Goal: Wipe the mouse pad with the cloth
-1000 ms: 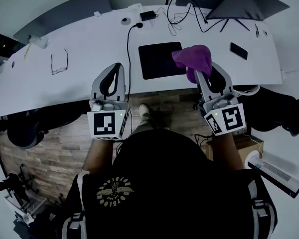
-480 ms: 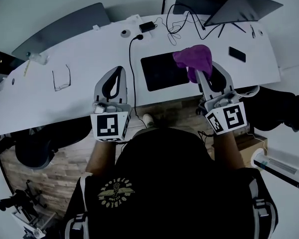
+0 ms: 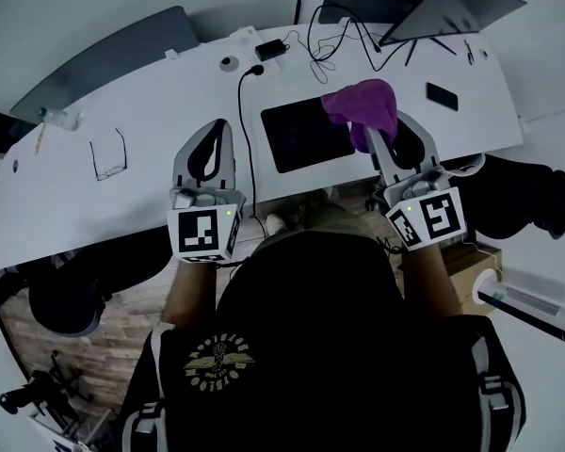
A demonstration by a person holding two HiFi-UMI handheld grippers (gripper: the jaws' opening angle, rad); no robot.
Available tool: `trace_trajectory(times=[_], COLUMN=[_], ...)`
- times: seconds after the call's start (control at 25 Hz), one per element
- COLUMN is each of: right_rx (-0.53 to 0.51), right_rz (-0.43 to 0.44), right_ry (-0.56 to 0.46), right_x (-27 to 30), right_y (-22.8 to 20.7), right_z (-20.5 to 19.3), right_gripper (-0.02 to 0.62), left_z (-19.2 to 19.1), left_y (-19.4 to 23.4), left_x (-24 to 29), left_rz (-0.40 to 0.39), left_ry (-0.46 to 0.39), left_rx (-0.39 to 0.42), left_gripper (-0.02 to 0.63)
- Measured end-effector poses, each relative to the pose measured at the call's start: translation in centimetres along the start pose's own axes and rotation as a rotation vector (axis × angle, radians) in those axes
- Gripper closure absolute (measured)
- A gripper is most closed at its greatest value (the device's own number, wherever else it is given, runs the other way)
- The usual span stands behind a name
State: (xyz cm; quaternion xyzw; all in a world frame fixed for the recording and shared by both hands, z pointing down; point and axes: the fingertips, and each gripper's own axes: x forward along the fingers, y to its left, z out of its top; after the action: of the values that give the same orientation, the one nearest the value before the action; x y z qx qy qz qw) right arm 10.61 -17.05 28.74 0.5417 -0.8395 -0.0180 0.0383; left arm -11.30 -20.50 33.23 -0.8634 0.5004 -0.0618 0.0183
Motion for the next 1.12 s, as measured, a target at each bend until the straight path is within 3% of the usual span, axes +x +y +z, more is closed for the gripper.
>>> trace_trajectory(times=[0.24,0.52,0.68,1.12], right_rx=[0.003,0.025,0.05,0.054], right_rz=[0.063,0.148,0.188,0.323], right_ry=[-0.005,-0.005,0.017,0.112], right_x=[2.1,6.3,8.4,14.3], right_y=[0.8,0.4,0.0,0.9], right_z=[-0.3,-1.3,-3.0,-8.4], right_gripper=[0.502,0.502,0.502,0.502], left_z=[-0.3,-1.3,-1.4,-3.6], left_y=[1.2,3.2,3.7,5.5], left_x=[-0.1,1.2,2.2,3.0], left_rz=[0.054,0.126,0.159,0.259], left_ry=[-0.002,0.062,0.033,0.083], left_rx=[-0.008,-0.002,0.002,-0.038], left_gripper=[0.604,0.604,0.604,0.603])
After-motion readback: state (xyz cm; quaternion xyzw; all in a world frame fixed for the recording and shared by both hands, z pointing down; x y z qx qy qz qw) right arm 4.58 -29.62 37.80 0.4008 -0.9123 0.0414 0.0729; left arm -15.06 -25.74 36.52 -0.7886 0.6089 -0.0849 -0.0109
